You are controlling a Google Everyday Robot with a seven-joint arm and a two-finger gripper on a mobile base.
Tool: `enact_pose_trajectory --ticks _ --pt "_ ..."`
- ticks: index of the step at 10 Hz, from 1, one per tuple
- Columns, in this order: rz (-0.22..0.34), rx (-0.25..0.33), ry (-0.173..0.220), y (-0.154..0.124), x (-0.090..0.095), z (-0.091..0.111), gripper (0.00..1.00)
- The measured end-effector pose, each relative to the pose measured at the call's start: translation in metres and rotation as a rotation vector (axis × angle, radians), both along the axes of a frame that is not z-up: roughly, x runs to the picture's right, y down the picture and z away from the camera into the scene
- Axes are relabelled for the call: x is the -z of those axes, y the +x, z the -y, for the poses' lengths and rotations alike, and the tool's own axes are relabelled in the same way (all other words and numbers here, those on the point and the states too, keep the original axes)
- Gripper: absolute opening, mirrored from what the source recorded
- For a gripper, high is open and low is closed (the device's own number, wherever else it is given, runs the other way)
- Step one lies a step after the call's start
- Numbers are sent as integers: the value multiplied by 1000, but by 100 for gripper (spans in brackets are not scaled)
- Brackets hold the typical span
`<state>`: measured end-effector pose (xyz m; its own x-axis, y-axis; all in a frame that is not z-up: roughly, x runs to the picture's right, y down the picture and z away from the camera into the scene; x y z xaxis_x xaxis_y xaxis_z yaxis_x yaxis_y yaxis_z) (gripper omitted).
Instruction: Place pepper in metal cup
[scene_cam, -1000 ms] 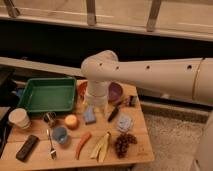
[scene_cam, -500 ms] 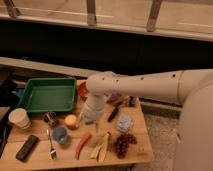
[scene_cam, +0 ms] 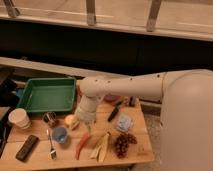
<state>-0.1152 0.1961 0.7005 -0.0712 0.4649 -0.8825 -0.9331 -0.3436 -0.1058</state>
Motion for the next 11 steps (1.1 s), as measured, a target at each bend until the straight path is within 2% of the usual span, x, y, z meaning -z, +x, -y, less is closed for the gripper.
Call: enact_pose_trajectory --ticks 2,6,10,11 --pt "-2 2 0 -1 -1 -1 65" --pt "-59 -10 10 -2 -32 -17 65" --pt "-127 7 -26 17 -62 -13 65" --pt "-134 13 -48 19 -70 -17 65"
